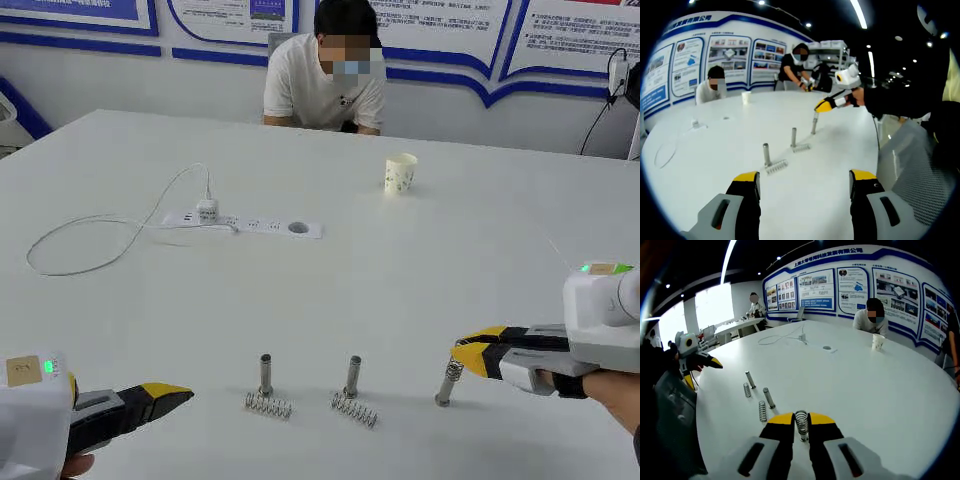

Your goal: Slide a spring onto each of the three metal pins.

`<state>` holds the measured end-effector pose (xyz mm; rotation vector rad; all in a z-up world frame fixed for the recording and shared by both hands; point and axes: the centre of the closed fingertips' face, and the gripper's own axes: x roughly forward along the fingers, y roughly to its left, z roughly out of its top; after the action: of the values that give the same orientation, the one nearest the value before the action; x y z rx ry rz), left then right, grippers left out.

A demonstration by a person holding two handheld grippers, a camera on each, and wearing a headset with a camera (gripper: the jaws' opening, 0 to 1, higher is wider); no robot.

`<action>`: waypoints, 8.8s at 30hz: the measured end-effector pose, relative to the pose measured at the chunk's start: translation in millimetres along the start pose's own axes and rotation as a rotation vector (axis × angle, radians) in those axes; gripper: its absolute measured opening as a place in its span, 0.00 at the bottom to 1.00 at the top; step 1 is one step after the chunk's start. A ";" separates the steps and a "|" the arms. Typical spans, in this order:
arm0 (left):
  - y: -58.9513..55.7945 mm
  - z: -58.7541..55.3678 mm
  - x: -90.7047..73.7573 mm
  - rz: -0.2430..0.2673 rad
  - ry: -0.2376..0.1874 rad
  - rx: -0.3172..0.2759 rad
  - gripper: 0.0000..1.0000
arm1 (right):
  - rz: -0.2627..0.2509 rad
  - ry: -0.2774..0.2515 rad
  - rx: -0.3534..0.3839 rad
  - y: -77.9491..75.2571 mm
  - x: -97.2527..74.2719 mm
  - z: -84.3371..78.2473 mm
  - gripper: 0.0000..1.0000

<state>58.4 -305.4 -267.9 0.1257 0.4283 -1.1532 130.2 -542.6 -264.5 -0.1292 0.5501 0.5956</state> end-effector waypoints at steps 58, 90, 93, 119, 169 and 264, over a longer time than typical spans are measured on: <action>1.8 1.1 0.0 0.007 -0.012 -0.006 0.74 | -0.010 0.071 -0.034 4.7 15.1 -26.8 0.22; -2.5 8.8 -2.2 0.007 -0.032 0.010 0.74 | 0.108 0.062 -0.172 72.8 38.4 -0.2 0.22; -2.7 9.0 -1.8 0.007 -0.033 0.009 0.74 | 0.120 0.075 -0.172 76.9 43.0 -6.1 0.21; 0.2 4.2 1.1 0.010 -0.018 -0.005 0.74 | 0.158 0.169 -0.149 86.6 72.7 -50.0 0.18; -2.3 7.1 0.4 0.006 -0.030 0.000 0.73 | 0.137 0.196 -0.226 89.2 58.1 -26.5 0.12; 2.5 11.2 -2.0 0.021 -0.059 -0.007 0.73 | 0.280 0.556 -0.363 81.5 61.2 43.0 0.11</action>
<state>62.9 -306.2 -257.2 0.0897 0.3773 -1.1323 146.0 -433.3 -256.9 -0.5803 1.0045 0.9381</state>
